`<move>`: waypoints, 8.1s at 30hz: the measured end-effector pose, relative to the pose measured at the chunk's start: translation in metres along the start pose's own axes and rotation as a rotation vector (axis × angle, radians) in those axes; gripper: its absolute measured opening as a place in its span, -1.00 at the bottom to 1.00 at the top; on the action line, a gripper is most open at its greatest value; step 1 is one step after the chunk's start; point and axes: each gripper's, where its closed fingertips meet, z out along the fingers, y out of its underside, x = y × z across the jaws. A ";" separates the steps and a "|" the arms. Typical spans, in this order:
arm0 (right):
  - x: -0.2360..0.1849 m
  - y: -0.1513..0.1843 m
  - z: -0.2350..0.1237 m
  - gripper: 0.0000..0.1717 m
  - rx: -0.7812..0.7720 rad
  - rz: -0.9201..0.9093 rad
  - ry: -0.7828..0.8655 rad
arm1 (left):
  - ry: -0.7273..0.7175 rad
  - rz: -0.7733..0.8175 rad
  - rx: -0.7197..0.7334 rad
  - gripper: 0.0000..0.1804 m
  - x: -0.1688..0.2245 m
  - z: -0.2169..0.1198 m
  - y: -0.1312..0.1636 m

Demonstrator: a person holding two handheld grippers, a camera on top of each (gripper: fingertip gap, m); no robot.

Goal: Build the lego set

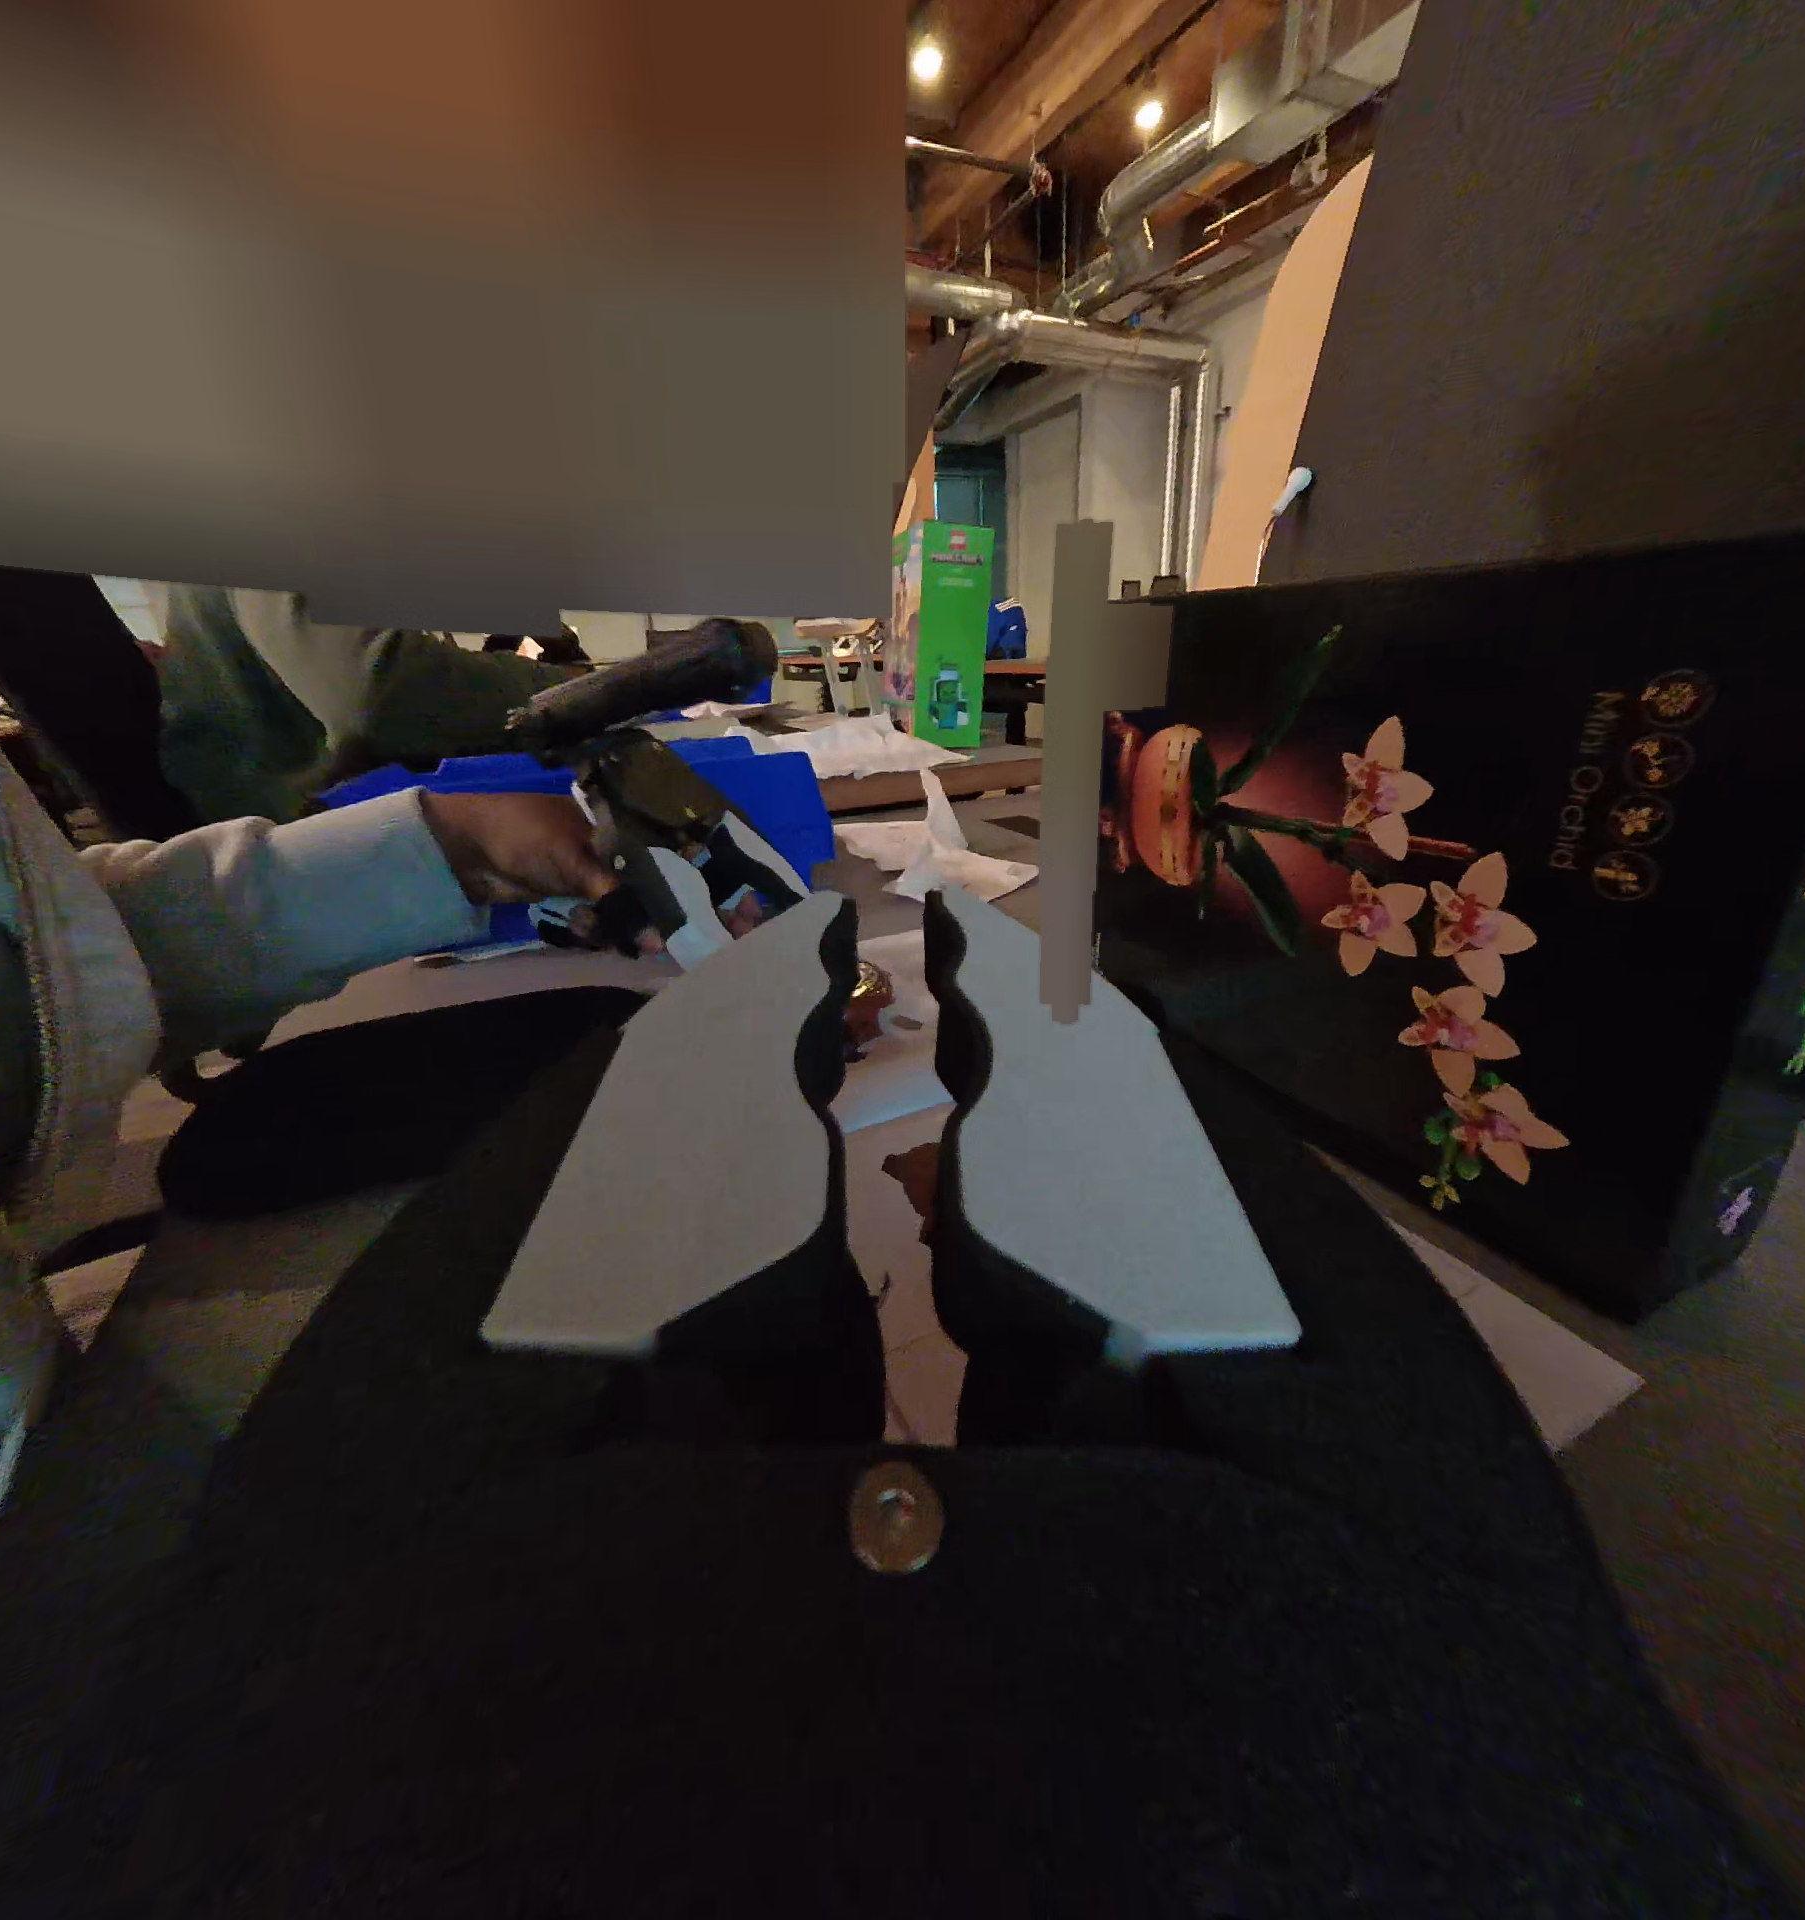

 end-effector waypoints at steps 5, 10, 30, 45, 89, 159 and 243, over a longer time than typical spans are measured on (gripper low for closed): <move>-0.001 -0.002 -0.001 -0.88 0.012 -0.011 0.005 | 0.021 0.054 -0.116 0.13 -0.006 0.017 0.008; -0.002 -0.001 -0.001 -0.88 0.009 -0.019 -0.002 | 0.038 0.075 -0.092 -0.03 -0.002 0.017 0.004; 0.001 -0.011 -0.003 -0.57 0.085 -0.007 0.012 | 0.413 -0.221 0.387 -0.04 0.059 -0.048 -0.055; -0.043 0.021 0.017 -0.47 -0.151 -0.194 -0.198 | 0.971 -0.126 0.284 -0.04 0.184 -0.054 -0.067; -0.057 0.037 0.017 -0.73 -0.289 0.436 -0.305 | 0.920 -0.113 0.430 -0.49 0.226 -0.059 -0.059; 0.070 0.114 0.001 -0.84 -0.892 -0.033 0.198 | 1.137 -0.597 0.300 -0.77 0.184 -0.032 -0.069; 0.033 0.057 0.021 -0.97 -0.541 0.041 0.170 | 1.015 -0.807 0.362 -0.77 0.158 -0.020 -0.080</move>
